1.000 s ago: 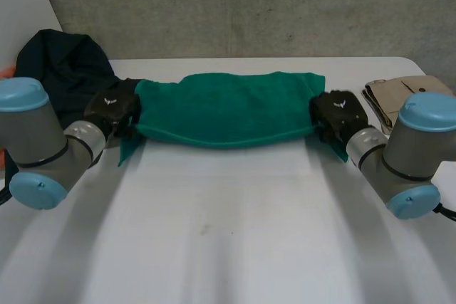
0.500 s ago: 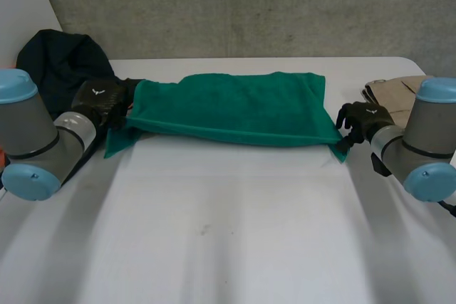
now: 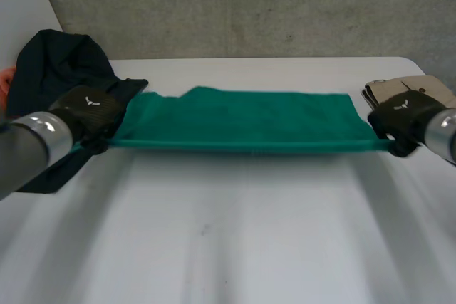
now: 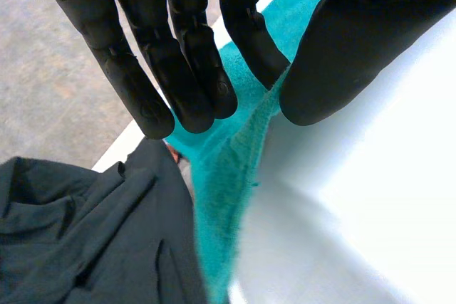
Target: Fold the laundry.
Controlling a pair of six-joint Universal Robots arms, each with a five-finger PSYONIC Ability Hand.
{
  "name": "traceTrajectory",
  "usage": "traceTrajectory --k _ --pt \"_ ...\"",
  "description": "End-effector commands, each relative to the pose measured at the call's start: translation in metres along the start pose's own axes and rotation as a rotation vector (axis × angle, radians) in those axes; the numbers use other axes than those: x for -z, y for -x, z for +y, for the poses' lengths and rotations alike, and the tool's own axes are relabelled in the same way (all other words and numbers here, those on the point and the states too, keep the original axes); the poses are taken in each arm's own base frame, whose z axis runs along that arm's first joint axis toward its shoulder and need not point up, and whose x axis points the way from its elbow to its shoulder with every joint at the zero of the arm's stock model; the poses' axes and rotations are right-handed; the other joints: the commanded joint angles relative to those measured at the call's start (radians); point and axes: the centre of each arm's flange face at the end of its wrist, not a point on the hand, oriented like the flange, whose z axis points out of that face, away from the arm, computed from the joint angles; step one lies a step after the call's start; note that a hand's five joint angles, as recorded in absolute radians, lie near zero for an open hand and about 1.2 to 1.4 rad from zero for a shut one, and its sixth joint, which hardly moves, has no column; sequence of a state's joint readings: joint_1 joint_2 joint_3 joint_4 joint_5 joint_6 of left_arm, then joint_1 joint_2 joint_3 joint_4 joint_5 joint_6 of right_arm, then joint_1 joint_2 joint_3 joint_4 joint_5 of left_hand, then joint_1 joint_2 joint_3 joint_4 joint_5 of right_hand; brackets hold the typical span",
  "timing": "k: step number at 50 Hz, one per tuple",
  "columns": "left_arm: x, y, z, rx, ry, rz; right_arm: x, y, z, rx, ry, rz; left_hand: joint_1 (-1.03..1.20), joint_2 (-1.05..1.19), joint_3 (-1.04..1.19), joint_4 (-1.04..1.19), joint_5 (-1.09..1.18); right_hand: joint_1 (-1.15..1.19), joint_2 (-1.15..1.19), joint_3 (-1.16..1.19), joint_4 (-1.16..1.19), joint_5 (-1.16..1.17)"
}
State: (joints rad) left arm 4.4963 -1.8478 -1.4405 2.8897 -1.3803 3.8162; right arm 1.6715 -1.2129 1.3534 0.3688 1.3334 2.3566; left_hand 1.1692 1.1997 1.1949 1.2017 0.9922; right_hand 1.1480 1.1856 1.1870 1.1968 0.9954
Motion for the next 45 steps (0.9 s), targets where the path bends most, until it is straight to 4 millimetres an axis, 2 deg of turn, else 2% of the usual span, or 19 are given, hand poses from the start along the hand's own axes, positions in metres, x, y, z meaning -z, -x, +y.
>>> traceTrajectory --k 1,6,7,10,11,15,18,20,22,23,26,27,30,31,33,35,38,42,45 --pt "0.058 0.01 -0.037 -0.118 -0.033 -0.013 0.048 0.001 -0.015 0.211 0.022 -0.034 0.227 0.197 0.201 0.195 0.23 0.248 0.211 0.209 0.199 0.226" --pt "0.031 0.017 -0.039 -0.11 -0.088 -0.062 0.036 -0.006 -0.026 0.138 -0.033 0.016 0.227 0.197 0.201 0.195 0.23 0.248 0.211 0.209 0.199 0.226" --pt "0.015 0.017 -0.034 -0.111 -0.09 -0.065 0.025 -0.008 -0.024 0.11 -0.03 0.022 0.227 0.197 0.201 0.195 0.23 0.248 0.211 0.209 0.199 0.226" --pt "-0.011 0.016 -0.024 -0.117 -0.082 -0.067 0.005 -0.009 -0.019 0.081 -0.017 0.028 0.227 0.197 0.201 0.195 0.23 0.248 0.211 0.209 0.199 0.226" --pt "-0.029 0.015 -0.017 -0.126 -0.073 -0.064 -0.01 -0.011 -0.015 0.066 -0.007 0.041 0.227 0.197 0.201 0.195 0.23 0.248 0.211 0.209 0.199 0.226" --pt "-0.068 0.016 -0.008 -0.158 -0.074 -0.073 -0.043 -0.016 -0.014 0.051 -0.019 0.107 0.227 0.197 0.201 0.195 0.23 0.248 0.211 0.209 0.199 0.226" --pt "-0.088 0.024 -0.013 -0.175 -0.116 -0.1 -0.061 -0.022 -0.022 0.051 -0.063 0.17 0.227 0.197 0.201 0.195 0.23 0.248 0.211 0.209 0.199 0.226" --pt "-0.103 0.037 -0.028 -0.191 -0.202 -0.141 -0.076 -0.034 -0.035 0.044 -0.132 0.257 0.227 0.197 0.201 0.195 0.23 0.248 0.211 0.209 0.199 0.226" --pt "-0.106 0.052 -0.047 -0.203 -0.292 -0.188 -0.083 -0.045 -0.047 0.037 -0.2 0.331 0.227 0.197 0.201 0.195 0.23 0.248 0.211 0.209 0.199 0.226" --pt "-0.107 0.066 -0.066 -0.207 -0.386 -0.237 -0.086 -0.057 -0.062 0.023 -0.277 0.409 0.227 0.197 0.201 0.195 0.23 0.248 0.211 0.209 0.199 0.226" --pt "-0.102 0.091 -0.096 -0.194 -0.536 -0.333 -0.083 -0.078 -0.087 -0.006 -0.409 0.531 0.227 0.197 0.201 0.195 0.23 0.248 0.211 0.209 0.199 0.226" --pt "-0.095 0.108 -0.115 -0.167 -0.634 -0.409 -0.078 -0.089 -0.101 -0.032 -0.495 0.592 0.227 0.197 0.201 0.195 0.23 0.248 0.211 0.209 0.199 0.226" --pt "-0.081 0.128 -0.138 -0.093 -0.765 -0.489 -0.064 -0.105 -0.124 -0.078 -0.643 0.669 0.227 0.197 0.201 0.195 0.23 0.248 0.211 0.209 0.199 0.226" --pt "-0.072 0.137 -0.15 -0.038 -0.842 -0.516 -0.051 -0.116 -0.139 -0.116 -0.753 0.718 0.227 0.197 0.201 0.195 0.23 0.248 0.211 0.209 0.199 0.226" --pt "-0.064 0.144 -0.159 0.014 -0.91 -0.532 -0.043 -0.121 -0.147 -0.135 -0.813 0.741 0.227 0.197 0.201 0.195 0.23 0.248 0.211 0.209 0.199 0.226" --pt "-0.062 0.145 -0.161 0.048 -0.931 -0.522 -0.034 -0.124 -0.156 -0.15 -0.879 0.757 0.227 0.197 0.201 0.195 0.23 0.248 0.211 0.209 0.199 0.226" --pt "-0.063 0.145 -0.155 0.088 -0.914 -0.497 -0.031 -0.121 -0.156 -0.149 -0.873 0.744 0.227 0.197 0.201 0.195 0.23 0.248 0.211 0.209 0.199 0.226" --pt "-0.069 0.14 -0.142 0.103 -0.861 -0.476 -0.038 -0.109 -0.148 -0.149 -0.828 0.691 0.227 0.197 0.201 0.195 0.23 0.248 0.211 0.209 0.199 0.226" --pt "-0.078 0.132 -0.123 0.119 -0.799 -0.447 -0.048 -0.097 -0.136 -0.15 -0.774 0.642 0.227 0.197 0.201 0.195 0.23 0.248 0.211 0.209 0.199 0.226"
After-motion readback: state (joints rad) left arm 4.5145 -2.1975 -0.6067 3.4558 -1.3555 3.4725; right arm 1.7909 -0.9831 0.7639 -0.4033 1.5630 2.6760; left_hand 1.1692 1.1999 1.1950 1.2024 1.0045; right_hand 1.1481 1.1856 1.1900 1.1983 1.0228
